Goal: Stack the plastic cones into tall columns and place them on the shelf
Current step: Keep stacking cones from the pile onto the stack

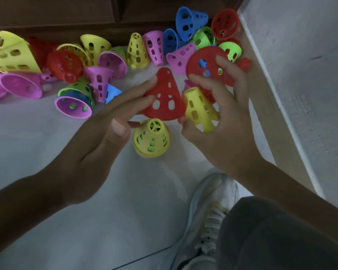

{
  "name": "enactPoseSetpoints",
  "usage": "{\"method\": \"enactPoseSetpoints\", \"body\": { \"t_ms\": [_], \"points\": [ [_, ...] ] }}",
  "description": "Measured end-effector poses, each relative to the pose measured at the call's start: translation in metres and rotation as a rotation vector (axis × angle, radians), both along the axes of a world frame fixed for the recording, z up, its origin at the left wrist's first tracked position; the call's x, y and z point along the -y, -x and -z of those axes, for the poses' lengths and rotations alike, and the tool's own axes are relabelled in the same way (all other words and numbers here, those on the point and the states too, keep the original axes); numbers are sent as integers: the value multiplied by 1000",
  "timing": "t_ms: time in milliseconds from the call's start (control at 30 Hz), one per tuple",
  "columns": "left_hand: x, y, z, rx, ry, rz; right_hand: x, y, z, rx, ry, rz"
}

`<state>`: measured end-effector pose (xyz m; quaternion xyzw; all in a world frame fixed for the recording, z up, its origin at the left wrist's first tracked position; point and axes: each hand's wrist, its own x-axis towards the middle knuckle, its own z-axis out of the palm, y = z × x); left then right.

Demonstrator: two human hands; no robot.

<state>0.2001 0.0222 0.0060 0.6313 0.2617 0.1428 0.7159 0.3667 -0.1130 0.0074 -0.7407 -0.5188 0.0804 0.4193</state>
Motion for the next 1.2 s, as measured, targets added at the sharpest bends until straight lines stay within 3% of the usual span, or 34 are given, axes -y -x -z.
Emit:
{"method": "enactPoseSetpoints", "body": {
  "t_ms": [167,300,400,533,633,867,1200],
  "points": [
    [3,17,-4,42,-183,-12,4,10,-3,102,-21,-51],
    [21,28,-10,111,-203,-169,7,17,-5,124,-24,-81],
    [27,26,-9,95,-328,-237,10,24,-5,104,-7,-126],
    [32,25,-12,48,-350,-302,12,29,-7,48,-2,-117],
    [31,27,-12,28,-320,-285,13,27,-7,10,-14,-76],
    [28,34,-6,-73,-522,-127,19,27,-23,5,-71,-24],
    [30,36,-6,-137,-481,14,-2,36,-43,201,-249,-28]
  ]
}}
